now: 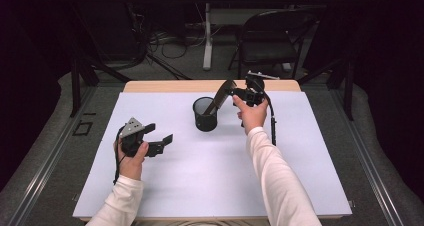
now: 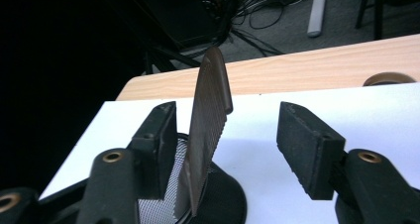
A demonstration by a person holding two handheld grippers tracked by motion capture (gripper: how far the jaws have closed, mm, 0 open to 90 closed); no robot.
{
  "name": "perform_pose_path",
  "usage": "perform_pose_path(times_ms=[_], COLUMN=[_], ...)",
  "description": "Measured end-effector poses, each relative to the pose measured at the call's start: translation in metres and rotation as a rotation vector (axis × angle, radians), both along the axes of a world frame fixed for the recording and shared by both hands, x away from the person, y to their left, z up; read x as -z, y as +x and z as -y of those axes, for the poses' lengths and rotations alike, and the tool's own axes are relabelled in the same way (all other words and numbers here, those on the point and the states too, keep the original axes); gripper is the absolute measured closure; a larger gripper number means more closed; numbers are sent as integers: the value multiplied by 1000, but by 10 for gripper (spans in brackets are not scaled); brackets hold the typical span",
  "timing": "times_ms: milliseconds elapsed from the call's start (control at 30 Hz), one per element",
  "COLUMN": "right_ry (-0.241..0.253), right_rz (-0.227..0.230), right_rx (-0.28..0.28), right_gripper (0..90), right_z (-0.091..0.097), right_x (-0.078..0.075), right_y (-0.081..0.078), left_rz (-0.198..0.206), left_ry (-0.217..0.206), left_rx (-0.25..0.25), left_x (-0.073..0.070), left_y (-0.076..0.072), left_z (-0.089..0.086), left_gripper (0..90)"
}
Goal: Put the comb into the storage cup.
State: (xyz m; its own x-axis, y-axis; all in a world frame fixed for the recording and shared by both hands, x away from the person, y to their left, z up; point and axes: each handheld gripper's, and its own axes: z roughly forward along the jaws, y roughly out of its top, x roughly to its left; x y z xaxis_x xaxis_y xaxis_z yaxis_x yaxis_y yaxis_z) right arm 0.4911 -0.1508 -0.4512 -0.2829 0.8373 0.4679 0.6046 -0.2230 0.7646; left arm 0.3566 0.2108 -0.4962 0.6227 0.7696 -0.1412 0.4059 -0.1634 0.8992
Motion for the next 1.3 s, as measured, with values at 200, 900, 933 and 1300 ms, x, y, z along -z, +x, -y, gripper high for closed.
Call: perform_pose_path(times_ms=[200,900,933,1300], right_ry=[-4,-64,-65,-121], right_rz=[-6,-14,-15,19], right_rx=[-4,-73,-74,-102], right_gripper=[402,394,391,262], right_z=[2,9,9,14], right_x=[1,-6,-6,-9], right_y=[-2,-17,-19,-35], left_rz=[-1,-2,-2,1], left_ry=[2,1,-1,-3], left_rx=[1,1,1,0], left_x=[0,0,0,-1], left_y=[0,0,0,-1], left_z=[0,0,0,-1], left_gripper=[160,160,160,160])
